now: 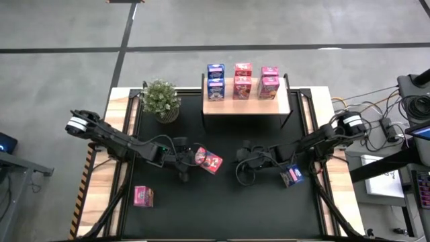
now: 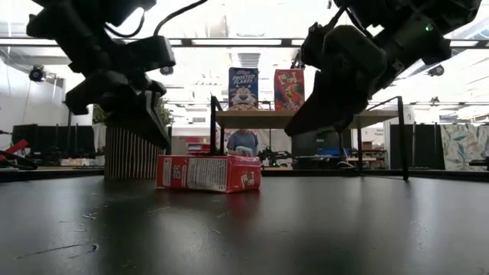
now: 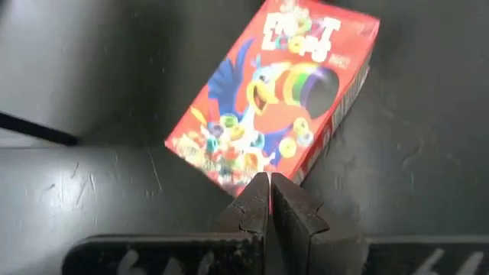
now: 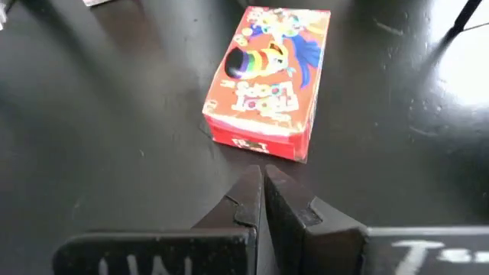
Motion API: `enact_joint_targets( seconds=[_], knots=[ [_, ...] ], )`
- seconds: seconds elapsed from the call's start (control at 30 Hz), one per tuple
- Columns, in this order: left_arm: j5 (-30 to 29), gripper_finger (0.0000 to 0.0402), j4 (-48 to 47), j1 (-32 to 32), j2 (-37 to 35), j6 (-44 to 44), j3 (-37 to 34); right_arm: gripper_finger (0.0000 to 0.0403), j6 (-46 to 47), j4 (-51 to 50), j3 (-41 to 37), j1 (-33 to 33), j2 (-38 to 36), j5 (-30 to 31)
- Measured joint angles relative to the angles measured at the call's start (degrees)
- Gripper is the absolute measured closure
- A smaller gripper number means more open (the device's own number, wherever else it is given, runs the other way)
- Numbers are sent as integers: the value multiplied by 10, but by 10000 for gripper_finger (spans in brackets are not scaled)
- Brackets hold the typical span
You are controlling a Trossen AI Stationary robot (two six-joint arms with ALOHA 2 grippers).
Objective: Stack cereal on shelf
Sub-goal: Put the red cereal box on the shelf and align it with the other red cereal box on the shelf
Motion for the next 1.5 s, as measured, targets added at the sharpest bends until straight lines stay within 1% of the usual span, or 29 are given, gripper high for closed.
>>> enact_joint_targets(
  seconds=[0.2, 0.33, 0.5, 0.63, 0.83, 1.07, 1.17, 1.27, 1.33, 1.4, 1.5],
  knots=[
    [-6, 402, 6, 0, 0, 0, -23, 394, 15, 0, 0, -1, 12, 0],
    [-28, 402, 18, 0, -1, -8, -36, 394, 16, 0, 0, -1, 10, 0],
    [-46, 402, 17, 1, -2, -28, -49, 394, 16, 1, 0, -1, 4, 0],
    [-49, 402, 6, 1, 2, -45, -61, 394, 15, 5, 0, -1, 4, 0],
    [-56, 402, 14, 1, 1, -56, -67, 394, -1, 55, 0, -6, 4, 0],
    [-61, 402, 18, 1, 1, -56, -66, 394, -37, 57, 23, -20, 4, 3],
    [-61, 402, 6, 0, -3, -49, -60, 394, -48, 57, 45, -35, 11, 5],
    [-64, 402, -50, 0, -14, -46, -42, 394, -77, 40, 80, -53, 32, 4],
    [-80, 402, -87, 0, -26, -45, -29, 394, -104, 24, 107, -67, 53, -2],
    [-95, 402, -99, 0, -44, -44, -21, 394, -138, 14, 139, -83, 77, -15],
    [-102, 402, -101, 0, -79, -36, -20, 394, -172, 10, 178, -103, 116, -15]
  ],
)
